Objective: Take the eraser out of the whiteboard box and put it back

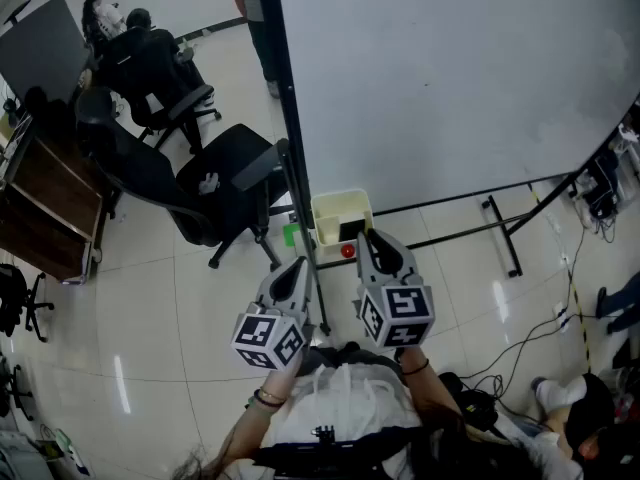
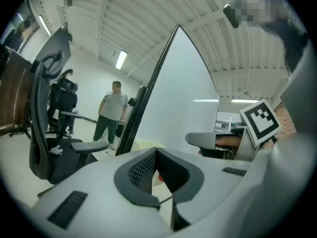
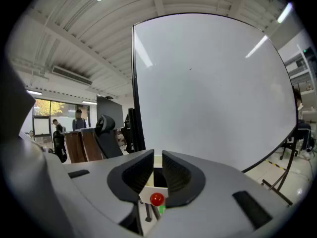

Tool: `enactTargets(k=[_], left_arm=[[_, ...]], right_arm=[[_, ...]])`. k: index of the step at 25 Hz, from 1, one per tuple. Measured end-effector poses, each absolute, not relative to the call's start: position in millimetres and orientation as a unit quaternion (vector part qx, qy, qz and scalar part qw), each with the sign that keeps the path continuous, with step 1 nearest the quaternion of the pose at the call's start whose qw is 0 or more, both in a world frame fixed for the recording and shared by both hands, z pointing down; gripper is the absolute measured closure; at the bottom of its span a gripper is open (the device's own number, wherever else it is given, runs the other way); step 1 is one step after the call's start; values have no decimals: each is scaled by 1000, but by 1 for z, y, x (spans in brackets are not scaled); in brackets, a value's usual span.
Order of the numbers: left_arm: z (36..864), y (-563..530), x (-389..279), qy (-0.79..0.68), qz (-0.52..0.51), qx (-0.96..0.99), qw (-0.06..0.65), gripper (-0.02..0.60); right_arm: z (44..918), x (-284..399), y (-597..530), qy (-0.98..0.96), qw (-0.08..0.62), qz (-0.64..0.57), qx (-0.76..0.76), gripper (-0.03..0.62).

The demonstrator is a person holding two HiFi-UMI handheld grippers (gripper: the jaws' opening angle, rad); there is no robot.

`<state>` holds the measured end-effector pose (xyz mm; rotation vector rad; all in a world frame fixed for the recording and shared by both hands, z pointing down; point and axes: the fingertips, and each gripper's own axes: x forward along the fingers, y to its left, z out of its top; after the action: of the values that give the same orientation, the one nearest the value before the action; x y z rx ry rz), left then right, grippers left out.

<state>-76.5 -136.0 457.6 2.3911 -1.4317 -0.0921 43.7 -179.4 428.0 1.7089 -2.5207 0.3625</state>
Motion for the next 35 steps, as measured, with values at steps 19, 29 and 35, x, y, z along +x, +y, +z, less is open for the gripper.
enactTargets(k=[19, 29, 35], left_arm=[[456, -135, -89, -521, -45, 833, 178, 597], [456, -138, -74, -503, -39, 845, 177, 597], [453, -136, -60, -481, -18, 862, 162, 597]], right_arm=[[482, 24, -236, -796, 168, 75, 577, 310], [362, 40, -185, -828, 66, 25, 556, 310], [371, 49, -178, -827, 71, 42, 556, 310]])
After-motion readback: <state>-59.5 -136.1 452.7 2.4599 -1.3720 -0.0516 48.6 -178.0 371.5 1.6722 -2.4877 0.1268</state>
